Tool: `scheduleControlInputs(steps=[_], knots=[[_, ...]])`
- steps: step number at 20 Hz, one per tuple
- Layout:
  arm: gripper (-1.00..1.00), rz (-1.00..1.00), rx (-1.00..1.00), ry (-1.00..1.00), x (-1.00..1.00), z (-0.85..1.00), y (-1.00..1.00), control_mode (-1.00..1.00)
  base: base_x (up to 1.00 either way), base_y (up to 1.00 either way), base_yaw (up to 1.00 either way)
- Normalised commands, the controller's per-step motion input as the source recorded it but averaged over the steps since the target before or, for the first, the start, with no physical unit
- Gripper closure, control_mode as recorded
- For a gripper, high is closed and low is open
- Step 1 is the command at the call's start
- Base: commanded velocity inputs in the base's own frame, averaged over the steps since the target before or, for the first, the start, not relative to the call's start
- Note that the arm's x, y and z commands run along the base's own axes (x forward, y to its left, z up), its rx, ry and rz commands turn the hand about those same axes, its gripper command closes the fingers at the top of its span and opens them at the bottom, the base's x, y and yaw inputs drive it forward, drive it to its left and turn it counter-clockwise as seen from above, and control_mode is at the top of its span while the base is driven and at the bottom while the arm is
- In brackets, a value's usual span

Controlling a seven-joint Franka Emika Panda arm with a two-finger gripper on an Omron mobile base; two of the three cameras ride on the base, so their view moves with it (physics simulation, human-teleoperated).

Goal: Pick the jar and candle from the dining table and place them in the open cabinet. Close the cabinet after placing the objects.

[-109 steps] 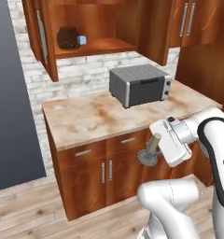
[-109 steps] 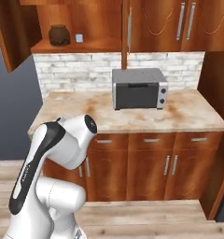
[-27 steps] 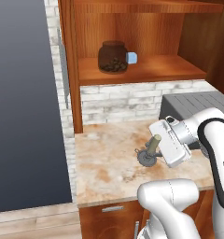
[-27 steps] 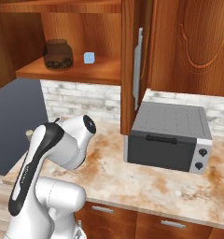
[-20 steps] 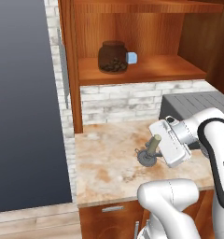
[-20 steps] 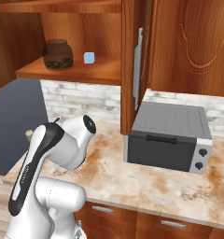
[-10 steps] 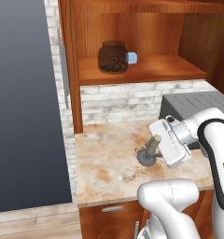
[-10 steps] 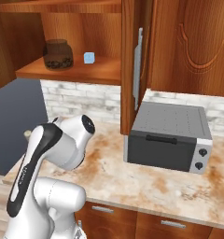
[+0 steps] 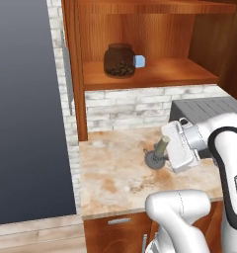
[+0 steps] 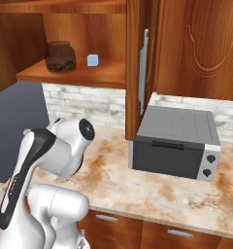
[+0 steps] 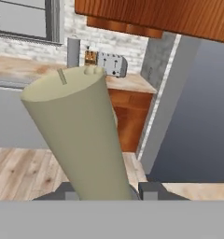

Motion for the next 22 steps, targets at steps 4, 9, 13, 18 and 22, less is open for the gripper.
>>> scheduleControlInputs(steps=[4, 9, 13, 18, 22], knots=[[1.0, -0.33, 0.0, -0.02, 0.0, 0.21, 0.11, -1.0, 0.0, 0.0, 0.0], [1.0, -0.33, 0.01, 0.0, 0.0, 0.23, 0.08, -1.0, 0.0, 0.0, 0.0], [1.0, -0.34, 0.06, 0.07, -0.04, 0.21, 0.0, -1.0, 0.0, 0.0, 0.0], [1.0, -0.36, 0.14, 0.19, -0.05, 0.24, 0.0, -1.0, 0.0, 0.0, 0.0], [1.0, -0.35, 0.14, 0.19, 0.0, 0.22, 0.0, -1.0, 0.0, 0.0, 0.0]])
